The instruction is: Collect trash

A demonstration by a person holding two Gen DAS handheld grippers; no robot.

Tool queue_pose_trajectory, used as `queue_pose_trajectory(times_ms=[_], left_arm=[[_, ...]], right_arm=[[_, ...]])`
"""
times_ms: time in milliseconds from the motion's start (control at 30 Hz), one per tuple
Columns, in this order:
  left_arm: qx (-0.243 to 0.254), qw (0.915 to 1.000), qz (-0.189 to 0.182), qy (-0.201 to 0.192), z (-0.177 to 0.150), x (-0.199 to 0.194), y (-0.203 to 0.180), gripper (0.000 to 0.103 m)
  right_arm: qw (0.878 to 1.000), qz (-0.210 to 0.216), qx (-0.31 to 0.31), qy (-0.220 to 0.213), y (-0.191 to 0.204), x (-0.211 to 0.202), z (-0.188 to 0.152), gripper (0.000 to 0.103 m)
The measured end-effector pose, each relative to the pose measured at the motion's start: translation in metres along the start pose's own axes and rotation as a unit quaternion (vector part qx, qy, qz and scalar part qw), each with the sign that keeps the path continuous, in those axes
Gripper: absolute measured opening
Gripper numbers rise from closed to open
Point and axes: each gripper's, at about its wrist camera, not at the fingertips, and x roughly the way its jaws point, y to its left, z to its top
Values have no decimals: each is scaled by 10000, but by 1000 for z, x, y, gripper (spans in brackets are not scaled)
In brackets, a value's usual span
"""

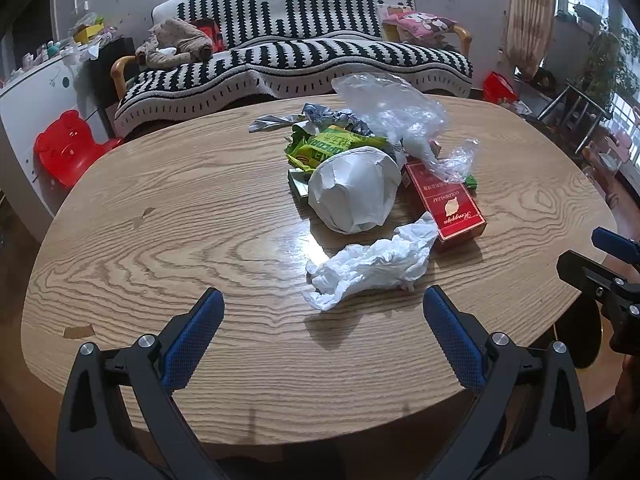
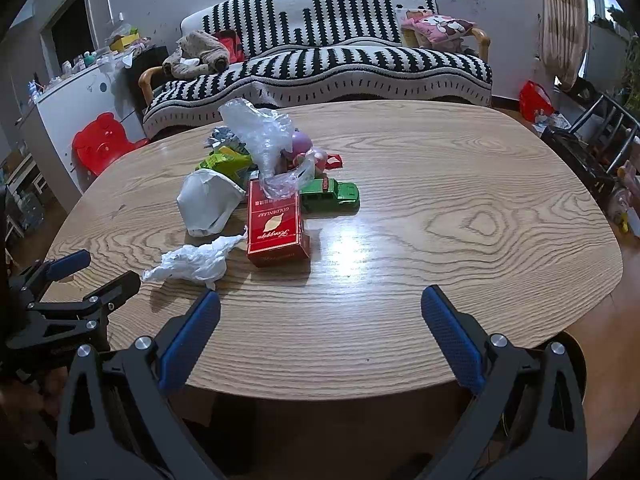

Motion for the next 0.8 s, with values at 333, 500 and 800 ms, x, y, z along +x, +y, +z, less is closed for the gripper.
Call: queue_pose_trajectory(times_ms=[333, 500, 800], left_arm=[[-14, 10000, -11, 10, 0, 0, 0, 97], [5, 10000, -13, 11, 0, 1, -1, 97], [21, 10000, -13, 13, 0, 1, -2, 97]], right_arm=[[10000, 3, -20, 12, 2, 1, -1, 97], [10000, -2, -22, 11, 2, 1, -1, 97], [10000, 8, -35, 30, 3, 1, 0, 97]])
